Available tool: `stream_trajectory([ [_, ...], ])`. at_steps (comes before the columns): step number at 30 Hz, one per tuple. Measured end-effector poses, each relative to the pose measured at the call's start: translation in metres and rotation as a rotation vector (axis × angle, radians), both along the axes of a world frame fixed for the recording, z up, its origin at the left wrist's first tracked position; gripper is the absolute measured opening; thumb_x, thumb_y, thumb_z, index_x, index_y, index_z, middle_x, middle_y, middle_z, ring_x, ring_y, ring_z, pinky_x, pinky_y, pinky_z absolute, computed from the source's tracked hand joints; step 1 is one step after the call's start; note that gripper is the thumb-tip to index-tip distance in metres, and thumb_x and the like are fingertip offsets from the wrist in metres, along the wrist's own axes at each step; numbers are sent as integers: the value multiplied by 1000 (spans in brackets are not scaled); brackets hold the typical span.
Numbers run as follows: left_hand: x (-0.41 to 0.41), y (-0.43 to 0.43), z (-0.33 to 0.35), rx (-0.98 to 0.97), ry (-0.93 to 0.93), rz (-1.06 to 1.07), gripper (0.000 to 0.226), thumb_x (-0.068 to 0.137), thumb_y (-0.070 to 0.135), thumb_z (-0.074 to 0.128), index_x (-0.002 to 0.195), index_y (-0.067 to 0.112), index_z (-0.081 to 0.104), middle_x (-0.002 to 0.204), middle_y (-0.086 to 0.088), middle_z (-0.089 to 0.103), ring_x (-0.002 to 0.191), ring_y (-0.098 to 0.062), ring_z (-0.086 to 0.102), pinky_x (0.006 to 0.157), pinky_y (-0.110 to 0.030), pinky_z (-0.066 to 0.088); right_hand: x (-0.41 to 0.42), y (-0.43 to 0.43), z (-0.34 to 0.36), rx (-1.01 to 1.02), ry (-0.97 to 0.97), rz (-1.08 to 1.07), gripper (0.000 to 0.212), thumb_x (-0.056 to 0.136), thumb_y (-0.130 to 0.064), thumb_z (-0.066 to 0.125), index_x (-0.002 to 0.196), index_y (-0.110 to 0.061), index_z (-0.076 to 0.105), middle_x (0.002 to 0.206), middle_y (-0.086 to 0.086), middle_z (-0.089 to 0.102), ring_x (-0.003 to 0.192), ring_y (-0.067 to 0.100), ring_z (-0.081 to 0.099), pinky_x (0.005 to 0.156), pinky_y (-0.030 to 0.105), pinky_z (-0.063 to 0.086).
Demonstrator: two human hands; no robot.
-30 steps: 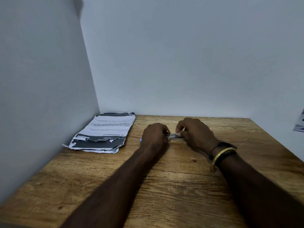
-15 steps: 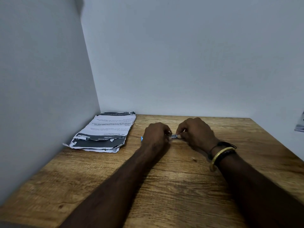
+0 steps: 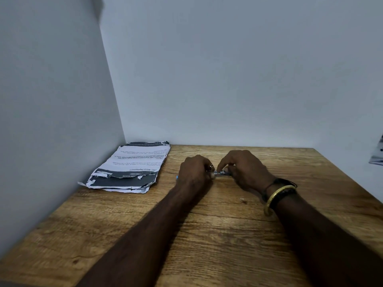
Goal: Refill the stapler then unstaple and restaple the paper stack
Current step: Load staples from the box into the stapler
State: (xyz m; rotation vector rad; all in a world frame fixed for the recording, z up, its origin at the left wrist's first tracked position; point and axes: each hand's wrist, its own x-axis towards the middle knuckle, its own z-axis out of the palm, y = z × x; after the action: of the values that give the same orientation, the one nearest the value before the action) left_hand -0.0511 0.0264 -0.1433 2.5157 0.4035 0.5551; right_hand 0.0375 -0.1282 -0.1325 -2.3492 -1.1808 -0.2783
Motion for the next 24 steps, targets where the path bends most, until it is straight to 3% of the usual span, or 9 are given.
stream_trajectory([
  [7,3,3,0,-8,38,3,22,79,25,81,102,23,79,104,-1,78,102,-18,69,85,-24,47,5,-7,0,-19,43,-79,27,93,-13,63,92,-30,84,107,-2,75,102,21,66,85,40,54],
  [10,5,2,0,7,46,-2,23,80,26,82,102,21,79,105,-2,78,102,-19,69,83,-23,45,11,-9,-1,2,104,-90,26,91,-12,66,89,-30,84,98,-1,78,92,18,69,79,36,55],
  [15,6,3,-1,25,70,6,24,81,27,81,103,20,79,106,-3,78,104,-20,69,92,-30,53,17,-11,-3,15,106,-144,24,89,-8,67,86,-26,84,86,0,79,84,19,70,77,33,56],
  [19,5,5,2,5,30,2,27,79,32,82,102,22,75,102,1,77,100,-17,68,86,-28,49,16,-11,-2,7,132,-137,16,85,-10,73,83,-23,83,80,-4,79,76,12,71,77,36,60],
  [24,1,7,4,-85,-117,25,14,80,27,80,91,20,75,88,4,76,88,-14,70,79,-28,52,14,-11,-2,12,129,-134,10,83,-17,78,76,-23,80,71,-6,76,70,11,70,73,37,61],
])
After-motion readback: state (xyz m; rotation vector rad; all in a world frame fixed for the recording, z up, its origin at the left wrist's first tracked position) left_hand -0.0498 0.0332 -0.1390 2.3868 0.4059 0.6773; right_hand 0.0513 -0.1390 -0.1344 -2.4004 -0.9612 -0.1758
